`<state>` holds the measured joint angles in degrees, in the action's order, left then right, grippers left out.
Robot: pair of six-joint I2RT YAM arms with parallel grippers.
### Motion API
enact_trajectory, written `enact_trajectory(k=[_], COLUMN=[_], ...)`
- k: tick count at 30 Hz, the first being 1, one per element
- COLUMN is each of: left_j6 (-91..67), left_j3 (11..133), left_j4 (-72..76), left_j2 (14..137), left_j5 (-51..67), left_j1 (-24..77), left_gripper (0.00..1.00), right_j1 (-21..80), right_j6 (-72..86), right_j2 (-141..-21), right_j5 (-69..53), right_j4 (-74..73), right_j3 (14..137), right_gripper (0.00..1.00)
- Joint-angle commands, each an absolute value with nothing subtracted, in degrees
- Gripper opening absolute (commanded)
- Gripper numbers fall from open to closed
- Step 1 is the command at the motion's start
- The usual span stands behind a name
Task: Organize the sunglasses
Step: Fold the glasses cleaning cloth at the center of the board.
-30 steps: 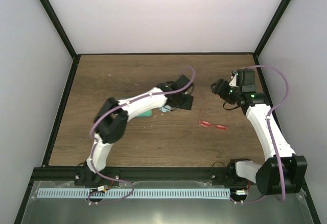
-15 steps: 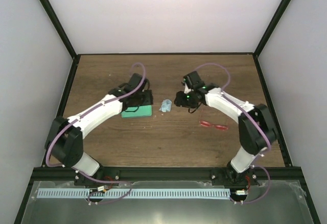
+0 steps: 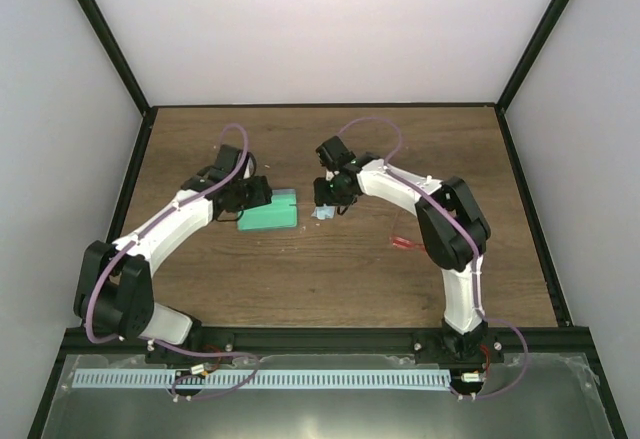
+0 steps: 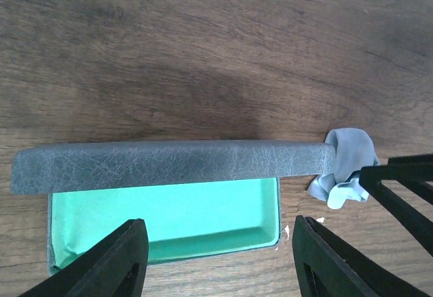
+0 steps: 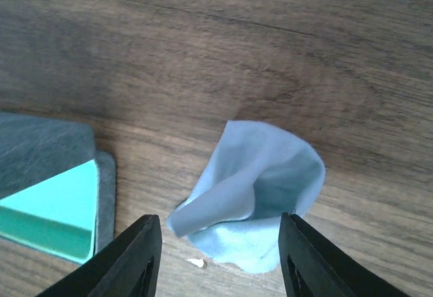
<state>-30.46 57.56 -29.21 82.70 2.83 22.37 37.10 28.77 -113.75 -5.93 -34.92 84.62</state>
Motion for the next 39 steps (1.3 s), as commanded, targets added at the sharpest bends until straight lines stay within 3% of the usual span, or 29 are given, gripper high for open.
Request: enact_trajectory(k=[1, 13, 32, 35, 39], left_j6=[-26.96, -26.13, -25.15, -25.14, -24.96], left_j3=[57.36, 56.96, 55.89, 55.81, 55.49], left_j4=[-28.61, -27.69, -29.50, -29.52, -29.47], left_j2=[82.43, 83.71, 83.76, 83.67, 83.83], left_j5=[5.45, 5.95, 3.71, 3.52, 3.29], left_j1=[20.68, 19.70, 19.78, 19.77, 19.76], left_gripper=[0.61, 0.60, 0.60, 0.60, 0.60], right_j1=[37.07, 38.16, 38.17, 38.15, 38.19], right_j6=[30.02, 28.50, 27.36, 27.38, 27.43], right_j2=[-114.17, -108.73, -114.87, -115.29, -115.04], right_j5=[-4.32, -3.17, -5.63, -5.49, -4.98], right_j4=[-36.75, -37.34, -34.09, -34.00, -34.38], right_j3=[88.13, 82.42, 82.32, 82.39, 82.73], right_gripper=[0.49, 0.49, 0.44, 0.39, 0.22])
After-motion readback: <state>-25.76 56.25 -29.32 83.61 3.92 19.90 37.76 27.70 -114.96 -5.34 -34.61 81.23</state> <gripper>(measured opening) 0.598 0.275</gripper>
